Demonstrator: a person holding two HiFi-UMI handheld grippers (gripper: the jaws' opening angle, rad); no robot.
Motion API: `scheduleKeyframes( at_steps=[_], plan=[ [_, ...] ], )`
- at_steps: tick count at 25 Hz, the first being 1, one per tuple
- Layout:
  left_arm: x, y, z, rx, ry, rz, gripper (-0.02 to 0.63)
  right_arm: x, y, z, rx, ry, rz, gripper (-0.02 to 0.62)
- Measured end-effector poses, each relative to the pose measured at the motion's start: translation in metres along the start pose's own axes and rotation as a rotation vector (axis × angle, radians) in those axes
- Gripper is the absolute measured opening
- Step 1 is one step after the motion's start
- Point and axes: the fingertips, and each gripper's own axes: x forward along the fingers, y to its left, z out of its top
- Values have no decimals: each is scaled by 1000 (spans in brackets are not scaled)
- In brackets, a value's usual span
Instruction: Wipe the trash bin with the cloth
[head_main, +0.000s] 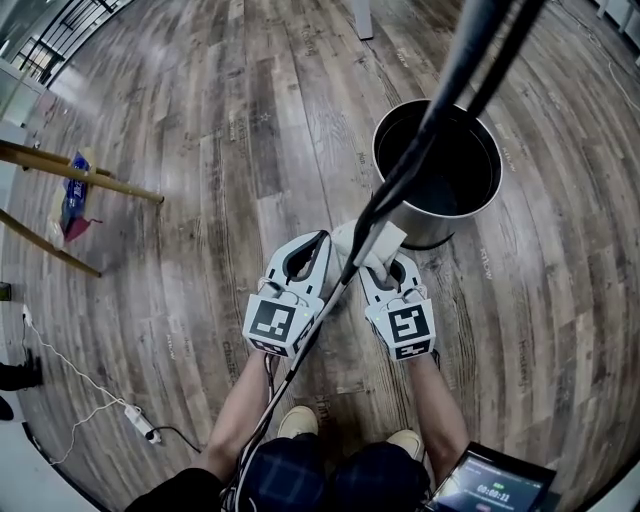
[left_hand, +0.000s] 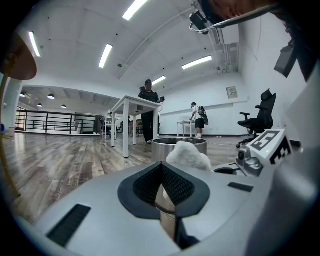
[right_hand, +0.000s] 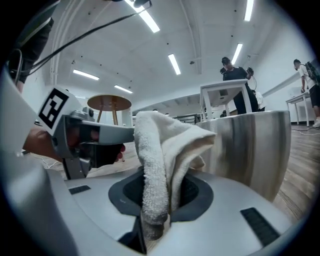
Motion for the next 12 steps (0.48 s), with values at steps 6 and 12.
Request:
scheduleKeyframes(
  at_steps=[6,12],
  plan=[
    [-2,12,-8,-2,-7,-6,-3,43,-16,-22,0,63,-47,91],
    [1,4,-12,6,-1,-25,-3,47,-37,-34,10,94,-96,91]
  ],
)
